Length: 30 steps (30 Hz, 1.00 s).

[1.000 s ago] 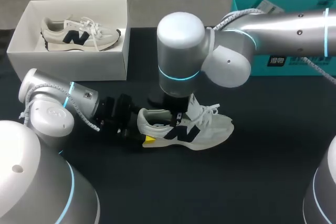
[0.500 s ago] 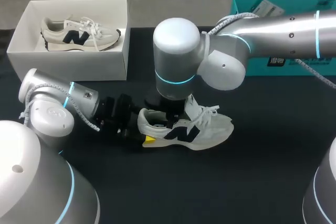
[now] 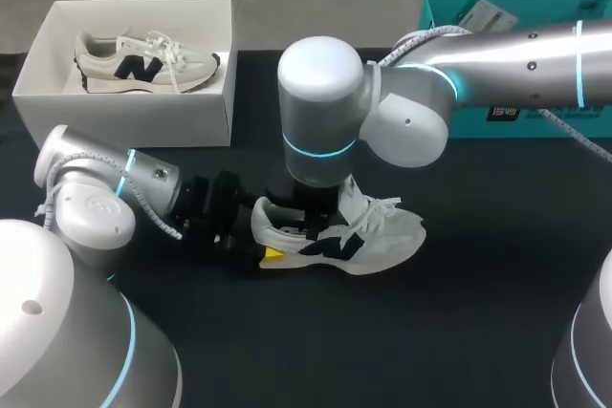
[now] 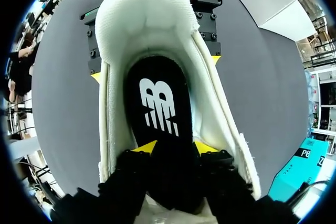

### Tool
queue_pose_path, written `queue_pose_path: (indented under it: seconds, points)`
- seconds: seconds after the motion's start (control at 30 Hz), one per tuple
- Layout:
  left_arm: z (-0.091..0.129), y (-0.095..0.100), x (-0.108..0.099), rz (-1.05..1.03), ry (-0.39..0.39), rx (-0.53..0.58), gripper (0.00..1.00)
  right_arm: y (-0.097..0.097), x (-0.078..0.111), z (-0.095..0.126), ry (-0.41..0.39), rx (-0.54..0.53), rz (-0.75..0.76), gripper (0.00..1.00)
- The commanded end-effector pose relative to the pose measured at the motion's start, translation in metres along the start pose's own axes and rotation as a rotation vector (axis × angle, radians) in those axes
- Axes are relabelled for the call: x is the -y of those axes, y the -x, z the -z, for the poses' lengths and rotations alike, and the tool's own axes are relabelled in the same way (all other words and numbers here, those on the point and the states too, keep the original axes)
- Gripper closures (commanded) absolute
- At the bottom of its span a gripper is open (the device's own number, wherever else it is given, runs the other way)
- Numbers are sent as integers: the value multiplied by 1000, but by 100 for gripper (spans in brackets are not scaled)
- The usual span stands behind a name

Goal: Take the shoe out of the shoebox, open the shoe tongue, remove and reinsert the insole, then place the shoe into the shoebox

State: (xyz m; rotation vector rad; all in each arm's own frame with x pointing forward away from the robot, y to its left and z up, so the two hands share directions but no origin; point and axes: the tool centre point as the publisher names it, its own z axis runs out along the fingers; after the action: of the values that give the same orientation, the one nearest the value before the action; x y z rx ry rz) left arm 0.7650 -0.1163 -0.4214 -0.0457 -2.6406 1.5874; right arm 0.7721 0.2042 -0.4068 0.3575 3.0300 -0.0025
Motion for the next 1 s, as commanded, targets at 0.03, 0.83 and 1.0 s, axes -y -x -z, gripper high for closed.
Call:
queue_pose_path:
  seconds: [0.03,0.83,1.0]
  points:
    - [-2,1,-2,2,2,2,100,3,3,-9,5,-8,-5,58]
    - [-2,1,-2,2,2,2,100,-8,-2,-68,-131,-211,27,100]
    - [-2,1,-2,2,2,2,100,-8,2,-66,-115,-253,3,100]
